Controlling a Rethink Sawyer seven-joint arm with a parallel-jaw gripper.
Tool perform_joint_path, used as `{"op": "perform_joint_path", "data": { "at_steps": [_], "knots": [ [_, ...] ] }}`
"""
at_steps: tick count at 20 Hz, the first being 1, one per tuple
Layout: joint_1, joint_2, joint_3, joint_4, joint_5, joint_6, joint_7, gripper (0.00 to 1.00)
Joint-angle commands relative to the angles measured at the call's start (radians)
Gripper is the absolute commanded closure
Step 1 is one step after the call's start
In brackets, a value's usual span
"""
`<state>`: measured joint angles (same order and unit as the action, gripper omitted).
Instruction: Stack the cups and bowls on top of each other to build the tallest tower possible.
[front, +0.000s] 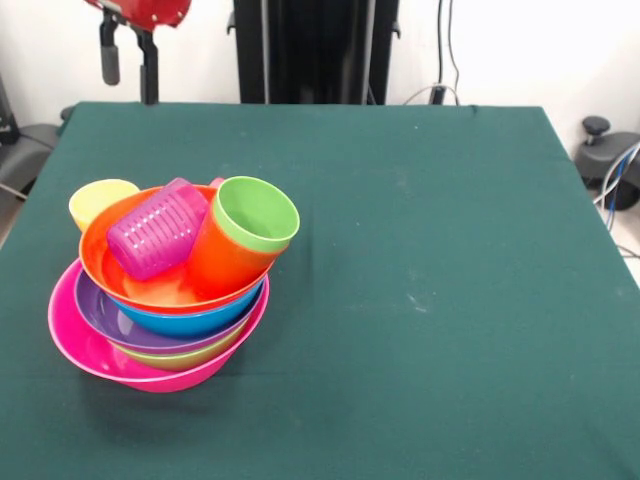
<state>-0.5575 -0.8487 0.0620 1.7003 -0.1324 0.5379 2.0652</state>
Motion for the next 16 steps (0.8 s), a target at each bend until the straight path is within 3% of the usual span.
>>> {"op": "perform_joint_path", "data": {
  "at_steps": [1,5,16],
  "knots": [
    [-0.023,0.102,0.139,0.074,-0.093,-0.091,-0.115,0.0],
    [-0.044,0.141,0.158,0.073,-0.121,-0.143,-0.105,0.0],
    [-0.065,0.147,0.148,0.07,-0.221,-0.125,-0.128,0.0]
  ]
}}
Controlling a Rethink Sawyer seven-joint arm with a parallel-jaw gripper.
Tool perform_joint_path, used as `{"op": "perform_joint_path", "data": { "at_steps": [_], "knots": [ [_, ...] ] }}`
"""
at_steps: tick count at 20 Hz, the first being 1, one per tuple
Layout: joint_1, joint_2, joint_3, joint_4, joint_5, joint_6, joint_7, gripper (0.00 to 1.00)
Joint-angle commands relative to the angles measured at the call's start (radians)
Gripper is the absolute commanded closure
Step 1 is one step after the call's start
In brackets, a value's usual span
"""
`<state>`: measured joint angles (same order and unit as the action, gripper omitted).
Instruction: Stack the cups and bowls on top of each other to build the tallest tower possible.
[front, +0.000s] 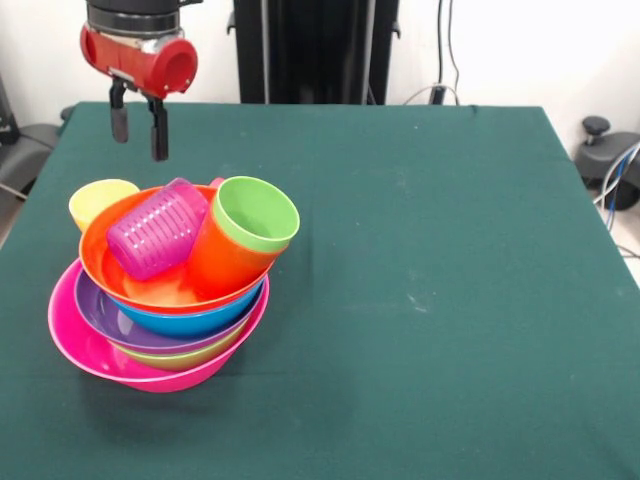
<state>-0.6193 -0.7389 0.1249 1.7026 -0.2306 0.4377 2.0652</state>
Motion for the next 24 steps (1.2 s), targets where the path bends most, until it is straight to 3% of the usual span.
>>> {"op": "perform_joint_path", "data": {
  "at_steps": [1,8,13,16,19,24],
  "knots": [
    [-0.009,0.024,0.091,0.076,-0.128,-0.012,-0.138,0.0],
    [-0.028,-0.019,0.108,0.121,-0.16,0.002,-0.144,0.0],
    [-0.065,-0.005,0.122,0.114,-0.191,-0.009,-0.162,0.0],
    [-0.095,0.044,0.126,0.092,-0.225,-0.032,-0.166,0.0],
    [-0.135,0.079,0.137,0.08,-0.267,-0.067,-0.176,0.0],
    [-0.244,0.098,0.193,0.072,-0.315,-0.039,-0.247,0.0]
  ]
}}
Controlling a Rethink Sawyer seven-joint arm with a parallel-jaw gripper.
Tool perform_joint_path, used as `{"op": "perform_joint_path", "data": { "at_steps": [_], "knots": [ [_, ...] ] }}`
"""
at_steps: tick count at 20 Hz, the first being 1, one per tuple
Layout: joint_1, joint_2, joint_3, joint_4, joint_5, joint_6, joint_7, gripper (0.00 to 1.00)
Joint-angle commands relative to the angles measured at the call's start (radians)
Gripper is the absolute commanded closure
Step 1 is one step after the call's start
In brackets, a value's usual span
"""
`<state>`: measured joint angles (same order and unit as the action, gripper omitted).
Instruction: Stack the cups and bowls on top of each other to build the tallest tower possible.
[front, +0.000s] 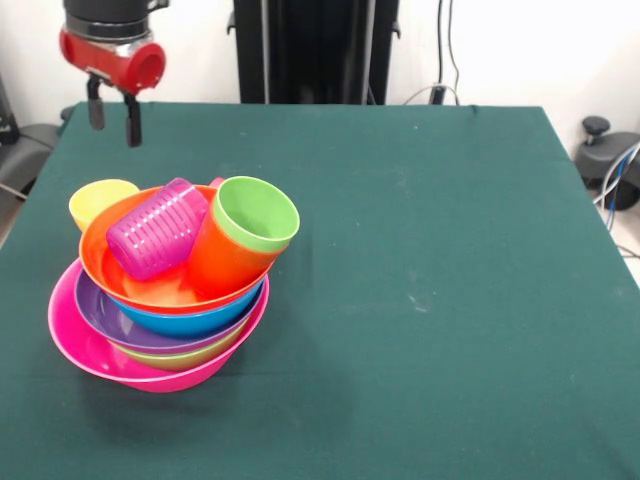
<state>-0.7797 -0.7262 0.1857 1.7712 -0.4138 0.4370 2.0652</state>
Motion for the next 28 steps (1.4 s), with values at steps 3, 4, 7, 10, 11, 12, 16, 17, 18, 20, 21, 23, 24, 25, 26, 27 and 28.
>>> {"op": "perform_joint_path", "data": {
  "at_steps": [3,4,7,10,11,12,16,17,18,20,21,23,24,25,26,27,28],
  "knots": [
    [-0.104,0.151,0.141,-0.03,-0.184,-0.068,-0.228,0.0],
    [-0.106,0.167,0.142,-0.042,-0.199,-0.075,-0.219,0.0],
    [-0.122,0.213,0.157,-0.077,-0.24,-0.085,-0.215,0.0],
    [-0.125,0.242,0.164,-0.1,-0.268,-0.094,-0.192,0.0],
    [-0.123,0.253,0.164,-0.109,-0.278,-0.099,-0.18,0.0],
    [-0.12,0.268,0.164,-0.121,-0.287,-0.105,-0.17,0.0],
    [-0.087,0.303,0.14,-0.144,-0.314,-0.153,-0.096,0.0],
    [-0.082,0.302,0.136,-0.145,-0.316,-0.152,-0.087,0.0],
    [-0.083,0.301,0.137,-0.147,-0.318,-0.151,-0.087,0.0],
    [-0.099,0.307,0.15,-0.146,-0.314,-0.141,-0.101,0.0],
    [-0.107,0.311,0.158,-0.149,-0.311,-0.135,-0.111,0.0],
    [-0.117,0.315,0.166,-0.148,-0.312,-0.13,-0.119,0.0],
    [-0.12,0.316,0.169,-0.148,-0.312,-0.128,-0.122,0.0],
    [-0.124,0.317,0.172,-0.15,-0.312,-0.125,-0.126,0.0],
    [-0.132,0.311,0.181,-0.149,-0.311,-0.116,-0.137,0.0],
    [-0.137,0.308,0.185,-0.147,-0.309,-0.112,-0.141,0.0],
    [-0.141,0.298,0.187,-0.142,-0.307,-0.103,-0.145,0.0]
  ]
}}
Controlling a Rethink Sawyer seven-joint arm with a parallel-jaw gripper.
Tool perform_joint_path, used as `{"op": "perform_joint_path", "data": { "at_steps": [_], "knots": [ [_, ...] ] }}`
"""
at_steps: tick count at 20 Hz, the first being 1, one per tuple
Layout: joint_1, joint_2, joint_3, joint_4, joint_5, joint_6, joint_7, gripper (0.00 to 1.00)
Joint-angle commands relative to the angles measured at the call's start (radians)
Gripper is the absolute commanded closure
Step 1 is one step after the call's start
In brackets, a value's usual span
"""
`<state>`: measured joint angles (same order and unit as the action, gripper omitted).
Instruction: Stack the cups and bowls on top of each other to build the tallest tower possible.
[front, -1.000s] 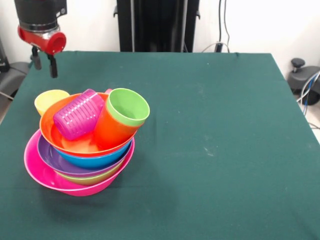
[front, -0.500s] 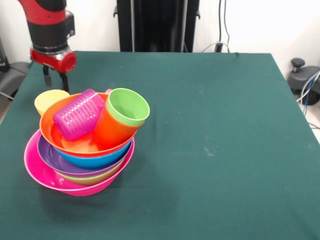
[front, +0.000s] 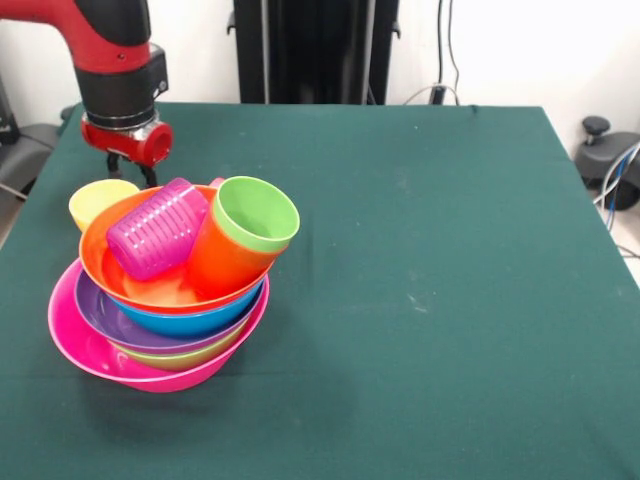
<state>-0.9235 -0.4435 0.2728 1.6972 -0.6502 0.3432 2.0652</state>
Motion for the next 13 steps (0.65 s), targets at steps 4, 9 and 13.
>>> {"op": "perform_joint_path", "data": {
  "at_steps": [4,9,13],
  "knots": [
    [-0.016,-0.099,0.131,-0.001,-0.032,0.065,-0.182,0.0],
    [-0.048,-0.24,0.192,0.081,0.038,0.172,-0.221,0.0],
    [-0.066,-0.316,0.229,0.118,0.086,0.242,-0.229,0.0]
  ]
}}
